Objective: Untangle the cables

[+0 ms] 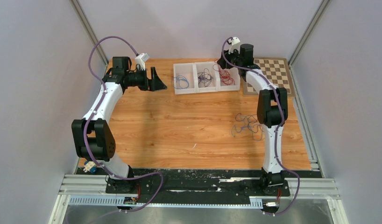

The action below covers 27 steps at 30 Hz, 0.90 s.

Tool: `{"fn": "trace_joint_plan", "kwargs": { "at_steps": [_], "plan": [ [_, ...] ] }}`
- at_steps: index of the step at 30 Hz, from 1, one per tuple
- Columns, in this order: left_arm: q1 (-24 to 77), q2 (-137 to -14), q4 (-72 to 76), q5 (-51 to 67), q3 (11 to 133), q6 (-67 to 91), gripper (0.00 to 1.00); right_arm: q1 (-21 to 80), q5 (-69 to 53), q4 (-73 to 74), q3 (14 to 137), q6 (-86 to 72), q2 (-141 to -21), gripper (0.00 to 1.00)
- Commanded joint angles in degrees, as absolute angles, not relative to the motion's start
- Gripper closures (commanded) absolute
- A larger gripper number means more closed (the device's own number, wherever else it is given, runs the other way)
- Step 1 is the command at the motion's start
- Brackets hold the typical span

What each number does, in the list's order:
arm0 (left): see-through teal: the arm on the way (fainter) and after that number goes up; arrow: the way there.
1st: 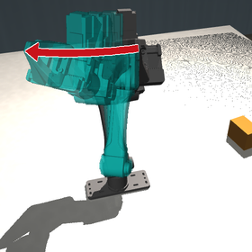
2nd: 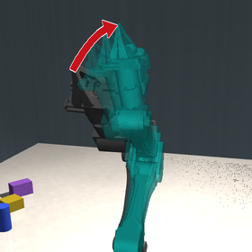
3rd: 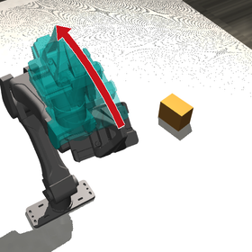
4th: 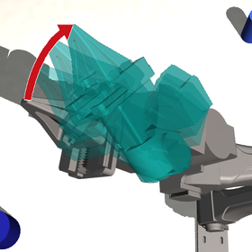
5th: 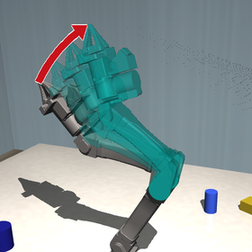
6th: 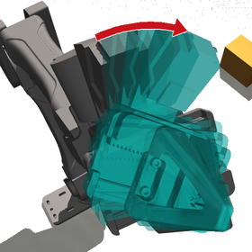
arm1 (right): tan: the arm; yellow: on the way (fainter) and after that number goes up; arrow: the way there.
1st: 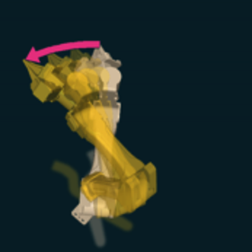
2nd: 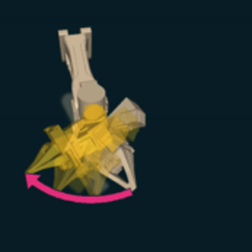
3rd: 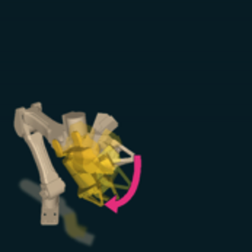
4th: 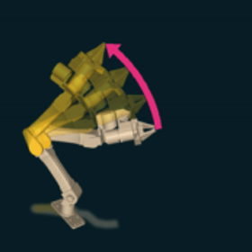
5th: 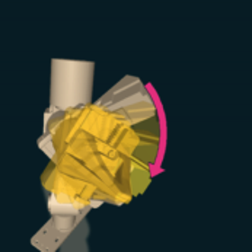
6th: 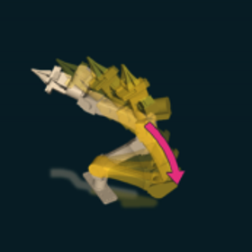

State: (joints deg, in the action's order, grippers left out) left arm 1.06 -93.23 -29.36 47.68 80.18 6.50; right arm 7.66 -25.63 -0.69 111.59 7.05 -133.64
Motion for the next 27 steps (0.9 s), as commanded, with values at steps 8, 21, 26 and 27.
{"fn": "trace_joint_plan", "kwargs": {
  "at_steps": [8, 21, 26, 27],
  "plan": [
    [0.7, -92.1, -30.3, 47.1, 81.6, 4.9, 0.0, 8.8, -24.7, -2.6, 119.0, 4.4, -141.7, 0.59],
    [0.4, -93.5, -32.2, 47.0, 83.6, 3.4, 0.0, 8.0, -26.1, -3.5, 113.8, 6.2, -136.6, 1.0],
    [0.4, -93.7, -31.6, 47.3, 83.3, 3.7, 0.0, 6.6, -26.3, -5.9, 104.5, 7.0, -130.1, 1.0],
    [0.4, -93.6, -31.6, 47.4, 83.2, 3.8, 0.0, 6.4, -26.5, -6.4, 102.8, 7.3, -128.8, 1.0]
  ]
}}
